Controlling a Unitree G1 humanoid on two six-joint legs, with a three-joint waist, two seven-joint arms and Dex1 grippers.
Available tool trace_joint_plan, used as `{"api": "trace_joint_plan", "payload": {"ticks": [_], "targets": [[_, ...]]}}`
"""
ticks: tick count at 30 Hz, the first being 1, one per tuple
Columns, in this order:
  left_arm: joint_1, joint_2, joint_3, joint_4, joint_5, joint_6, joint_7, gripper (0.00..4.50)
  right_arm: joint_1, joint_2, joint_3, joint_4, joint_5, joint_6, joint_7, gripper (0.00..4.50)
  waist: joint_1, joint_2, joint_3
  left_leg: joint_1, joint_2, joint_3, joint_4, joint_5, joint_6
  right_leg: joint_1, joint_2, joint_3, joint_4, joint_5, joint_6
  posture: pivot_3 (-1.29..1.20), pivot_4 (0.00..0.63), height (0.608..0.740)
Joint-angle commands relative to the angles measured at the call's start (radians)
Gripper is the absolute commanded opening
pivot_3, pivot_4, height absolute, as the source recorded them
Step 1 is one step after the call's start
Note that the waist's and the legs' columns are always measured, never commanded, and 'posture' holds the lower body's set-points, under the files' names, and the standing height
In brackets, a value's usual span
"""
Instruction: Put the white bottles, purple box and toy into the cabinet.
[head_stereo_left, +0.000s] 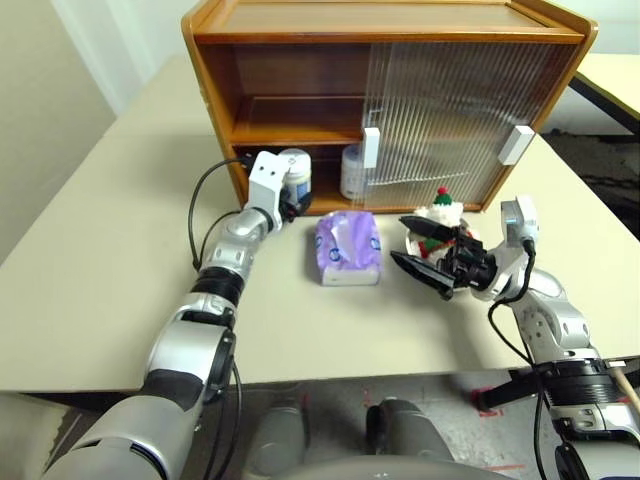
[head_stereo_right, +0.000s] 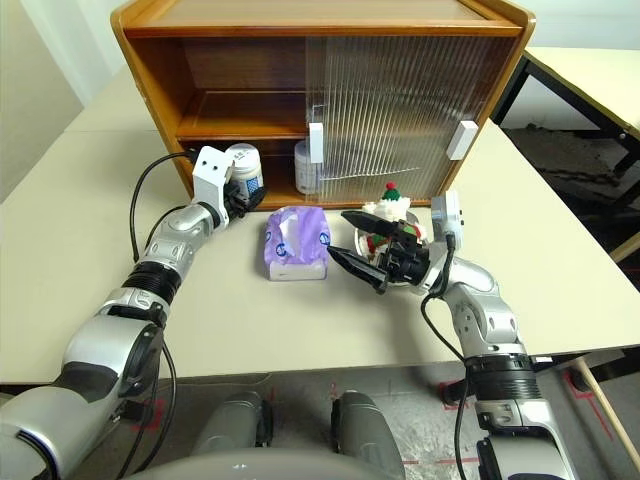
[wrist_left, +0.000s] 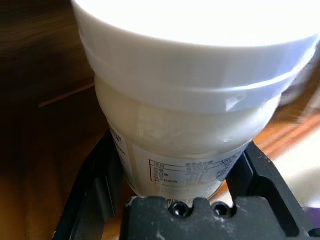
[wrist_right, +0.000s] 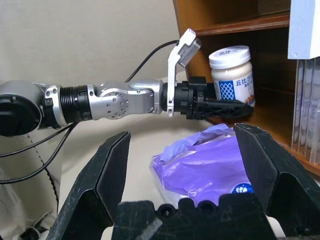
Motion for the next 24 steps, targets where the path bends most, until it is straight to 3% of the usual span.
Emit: {"api": "trace_joint_plan", "payload": {"ticks": [1,9,24], "targets": [[-0.048,-0.013,0.02,0.086,0.011,-0.044,0.036,3.14,0.005,-0.008,0.0,-0.044,0.003,0.011,-0.013,4.5,0.001,0.0,0.0,0.0,0.0,0.0,0.0,0.0,0.0,0.0,0.0,0.0,0.0,0.0,0.0,0.09,0.0,0.74],[-0.132,-0.038,0.035,0.222,0.023,-0.091,0.079,3.14,-0.008,-0.004,-0.013,-0.065,-0.004,0.016,-0.08,4.5,0.002,0.0,0.0,-0.002,0.0,0.0,0.005,0.0,0.0,0.0,0.0,-0.001,0.0,0.001,0.002,0.07,0.0,0.74],[-0.184,-0.064,0.05,0.282,0.045,-0.111,0.128,3.14,0.094,0.007,-0.028,-0.199,0.008,0.031,-0.195,4.5,-0.013,-0.001,0.0,-0.003,-0.001,0.001,0.008,-0.002,-0.004,0.0,0.0,-0.001,0.0,0.001,0.002,0.04,0.019,0.74]]}}
